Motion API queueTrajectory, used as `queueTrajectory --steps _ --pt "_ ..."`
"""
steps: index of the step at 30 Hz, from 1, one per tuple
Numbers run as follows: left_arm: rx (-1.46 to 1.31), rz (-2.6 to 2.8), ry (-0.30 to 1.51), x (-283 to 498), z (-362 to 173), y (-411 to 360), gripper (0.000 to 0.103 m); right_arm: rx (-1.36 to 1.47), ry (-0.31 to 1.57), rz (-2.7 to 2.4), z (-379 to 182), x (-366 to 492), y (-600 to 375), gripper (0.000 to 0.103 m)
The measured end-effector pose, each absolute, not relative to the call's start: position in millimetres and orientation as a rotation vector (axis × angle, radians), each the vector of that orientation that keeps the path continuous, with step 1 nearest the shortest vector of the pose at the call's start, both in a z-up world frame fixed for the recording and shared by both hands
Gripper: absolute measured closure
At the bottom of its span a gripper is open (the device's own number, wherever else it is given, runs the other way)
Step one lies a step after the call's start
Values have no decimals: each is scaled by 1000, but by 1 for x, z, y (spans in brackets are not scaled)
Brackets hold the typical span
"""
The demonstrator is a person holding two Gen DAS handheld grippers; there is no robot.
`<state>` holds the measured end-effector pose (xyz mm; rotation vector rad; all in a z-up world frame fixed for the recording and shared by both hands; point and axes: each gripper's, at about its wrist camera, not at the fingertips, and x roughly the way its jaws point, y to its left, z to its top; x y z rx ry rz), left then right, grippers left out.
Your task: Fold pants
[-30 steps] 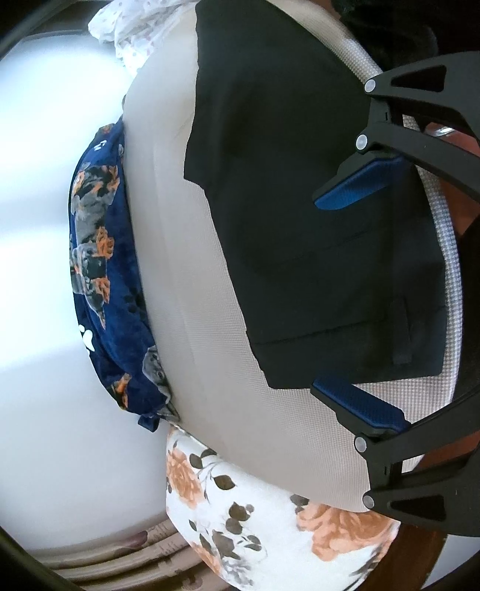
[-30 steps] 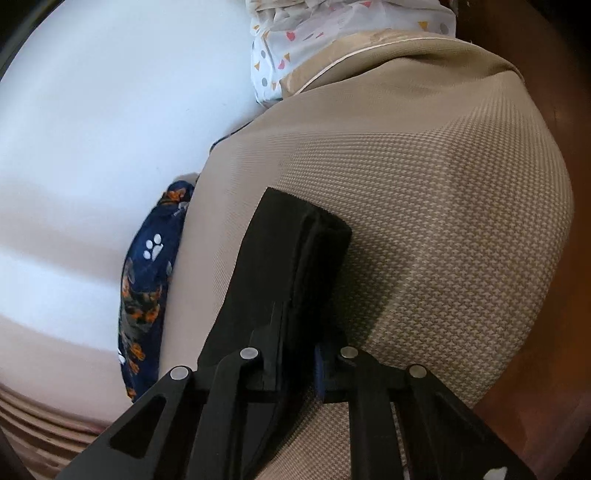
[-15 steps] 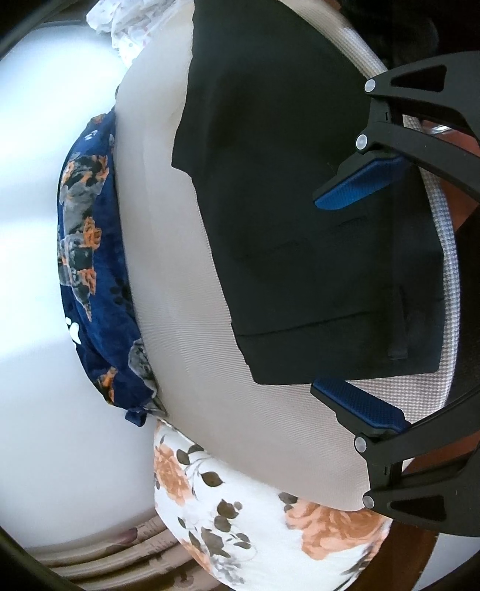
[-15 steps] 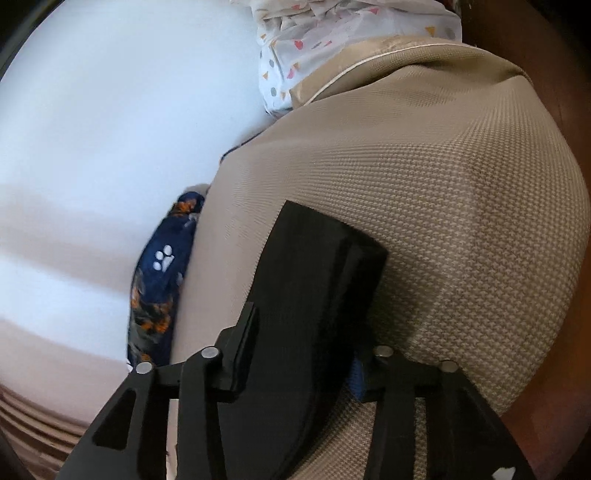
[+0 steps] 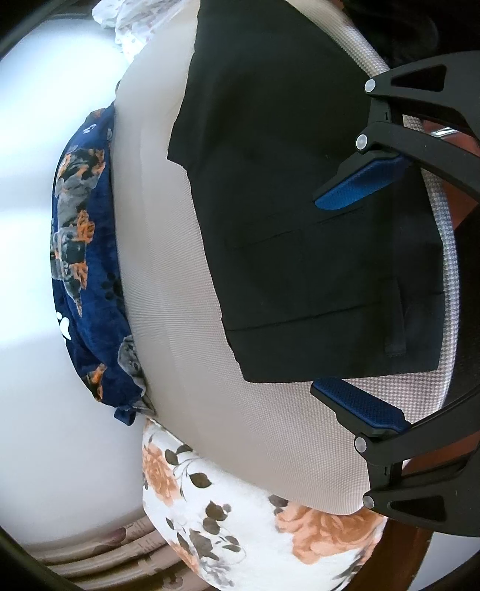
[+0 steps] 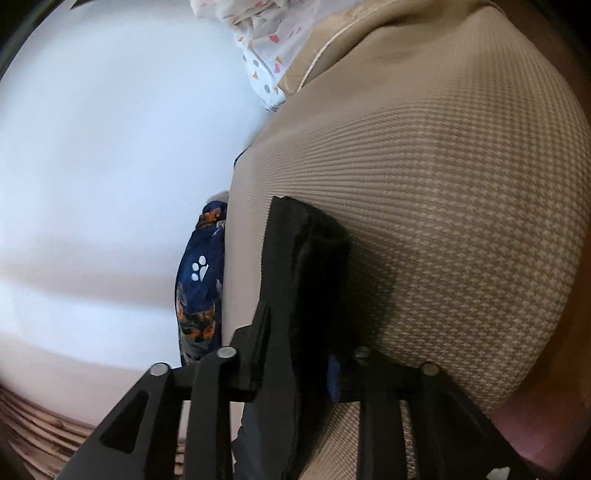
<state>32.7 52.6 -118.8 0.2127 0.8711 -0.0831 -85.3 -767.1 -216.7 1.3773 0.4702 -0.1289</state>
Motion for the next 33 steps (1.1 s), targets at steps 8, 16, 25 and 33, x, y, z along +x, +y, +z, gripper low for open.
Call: queueTrajectory --steps 8,16,25,33 --pt "222 -83 865 32 -117 51 11 1167 681 -227 -194 -57 -752 94" --pt "228 -92 838 28 -110 49 11 1004 677 -218 -150 -34 -707 94" --pt "233 -112 840 25 -111 47 11 904 714 -133 -137 -24 -635 94" --pt "224 -110 845 26 -112 49 11 864 803 -51 -153 -12 -578 94"
